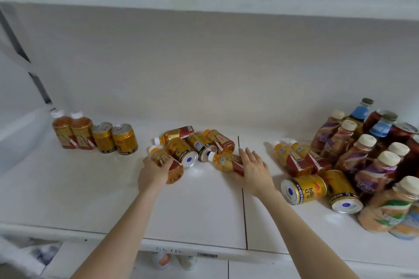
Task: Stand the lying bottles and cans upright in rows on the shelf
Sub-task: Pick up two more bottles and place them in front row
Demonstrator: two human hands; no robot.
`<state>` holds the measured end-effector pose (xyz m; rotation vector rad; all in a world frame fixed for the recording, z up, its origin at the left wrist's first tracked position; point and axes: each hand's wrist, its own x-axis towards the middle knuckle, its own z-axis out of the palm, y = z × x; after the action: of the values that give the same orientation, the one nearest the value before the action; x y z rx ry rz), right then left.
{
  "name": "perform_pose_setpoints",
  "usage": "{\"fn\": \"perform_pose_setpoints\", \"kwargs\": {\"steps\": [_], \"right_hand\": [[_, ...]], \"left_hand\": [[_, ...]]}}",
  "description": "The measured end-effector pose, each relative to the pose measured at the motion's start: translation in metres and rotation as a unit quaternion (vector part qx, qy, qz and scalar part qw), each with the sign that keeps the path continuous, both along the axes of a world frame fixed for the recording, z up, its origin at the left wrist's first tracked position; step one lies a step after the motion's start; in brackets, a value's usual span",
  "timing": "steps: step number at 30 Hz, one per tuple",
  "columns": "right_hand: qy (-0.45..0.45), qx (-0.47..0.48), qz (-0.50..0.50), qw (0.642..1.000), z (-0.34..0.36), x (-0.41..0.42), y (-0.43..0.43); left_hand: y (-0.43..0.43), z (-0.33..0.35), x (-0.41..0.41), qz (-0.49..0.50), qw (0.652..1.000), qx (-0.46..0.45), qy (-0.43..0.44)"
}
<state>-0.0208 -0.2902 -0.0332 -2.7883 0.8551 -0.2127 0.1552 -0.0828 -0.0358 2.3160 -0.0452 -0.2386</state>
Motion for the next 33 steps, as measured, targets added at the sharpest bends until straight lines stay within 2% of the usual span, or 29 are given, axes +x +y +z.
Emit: {"fn": "perform_pose_setpoints", "kwargs": {"steps": [3, 6, 12, 14, 18, 22, 28, 33], "right_hand": [[-0.007, 0.000, -0.003, 1.000, -0.005, 0.012, -0.004], [-0.020, 0.003, -0.017, 1.000, -0.007, 0.017, -0.005], [-0.087, 0.031, -0.073, 0.993, -0.013, 0.015, 0.005], [-0.133, 0.070, -0.091, 0.985, -0.014, 0.010, 0.009], [-0.221, 0.160, -0.098, 0.957, -0.016, -0.004, 0.018], [-0.280, 0.220, -0.111, 0.928, -0.016, -0.017, 0.030], [-0.332, 0.279, -0.117, 0.894, -0.019, -0.033, 0.043], [-0.320, 0.317, -0.124, 0.884, -0.018, -0.043, 0.052]], "left_hand": [[-0.001, -0.001, 0.014, 0.043, 0.991, -0.098, 0.076], [0.000, -0.002, 0.020, 0.066, 0.958, -0.232, 0.152], [0.006, -0.003, 0.011, 0.053, 0.933, -0.313, 0.168], [0.008, -0.002, 0.001, 0.033, 0.942, -0.304, 0.136], [0.013, -0.002, -0.022, -0.046, 0.971, -0.233, 0.014], [0.017, -0.006, -0.039, -0.117, 0.976, -0.178, -0.042], [0.025, -0.008, -0.060, -0.159, 0.972, -0.165, -0.047], [0.034, -0.005, -0.071, -0.171, 0.973, -0.146, -0.054]]}}
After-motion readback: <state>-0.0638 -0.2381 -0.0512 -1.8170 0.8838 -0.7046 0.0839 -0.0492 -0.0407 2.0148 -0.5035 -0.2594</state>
